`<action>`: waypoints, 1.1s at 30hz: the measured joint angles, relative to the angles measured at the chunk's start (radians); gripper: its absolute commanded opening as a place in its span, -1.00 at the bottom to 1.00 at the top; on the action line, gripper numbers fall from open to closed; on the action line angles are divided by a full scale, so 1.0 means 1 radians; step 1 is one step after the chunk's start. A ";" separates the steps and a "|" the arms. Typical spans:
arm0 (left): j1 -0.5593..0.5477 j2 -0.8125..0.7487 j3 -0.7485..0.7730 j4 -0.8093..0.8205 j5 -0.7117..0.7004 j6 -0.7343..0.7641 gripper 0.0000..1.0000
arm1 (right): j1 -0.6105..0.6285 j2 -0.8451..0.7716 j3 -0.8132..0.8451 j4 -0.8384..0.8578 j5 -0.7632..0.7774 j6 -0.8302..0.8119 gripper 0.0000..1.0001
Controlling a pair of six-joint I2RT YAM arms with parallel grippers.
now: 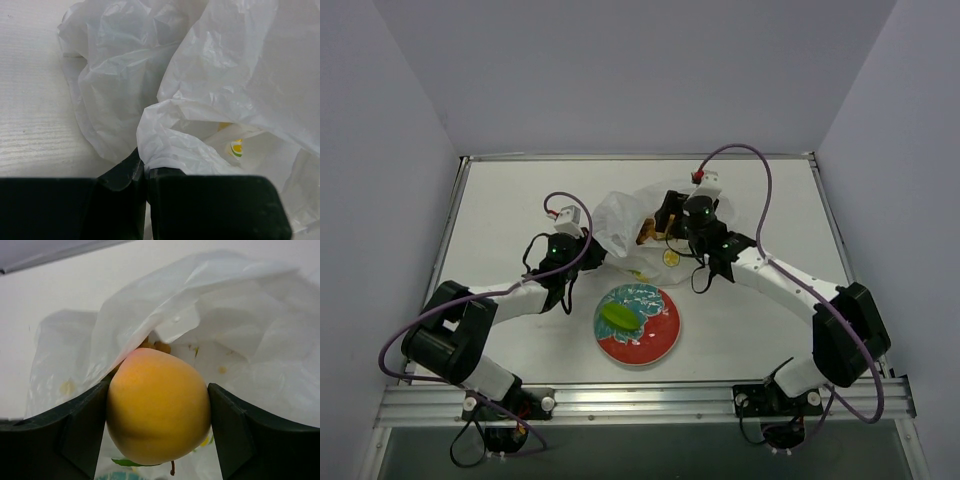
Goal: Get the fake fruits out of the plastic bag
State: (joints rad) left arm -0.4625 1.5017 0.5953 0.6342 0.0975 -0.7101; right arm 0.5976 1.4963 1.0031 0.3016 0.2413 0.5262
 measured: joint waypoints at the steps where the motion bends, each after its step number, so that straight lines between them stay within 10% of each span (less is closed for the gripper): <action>1: 0.000 0.000 0.000 0.000 -0.001 0.000 -0.95 | 0.014 -0.016 -0.020 -0.008 -0.007 -0.006 -0.10; 18: 0.000 -0.004 -0.002 0.001 -0.001 0.000 -0.95 | 0.298 -0.094 -0.288 -0.031 -0.131 -0.061 -0.01; 25: 0.000 -0.004 -0.003 0.000 -0.002 0.000 -0.95 | 0.312 -0.058 -0.286 -0.024 -0.152 -0.082 0.75; 33: 0.000 -0.008 -0.003 0.000 -0.008 0.000 -0.95 | 0.267 -0.061 -0.233 -0.043 -0.188 -0.140 0.17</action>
State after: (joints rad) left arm -0.4622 1.4940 0.5926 0.6346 0.0891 -0.7105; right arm 0.8650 1.4357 0.7700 0.2584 0.0536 0.3866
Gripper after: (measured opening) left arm 0.027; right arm 0.711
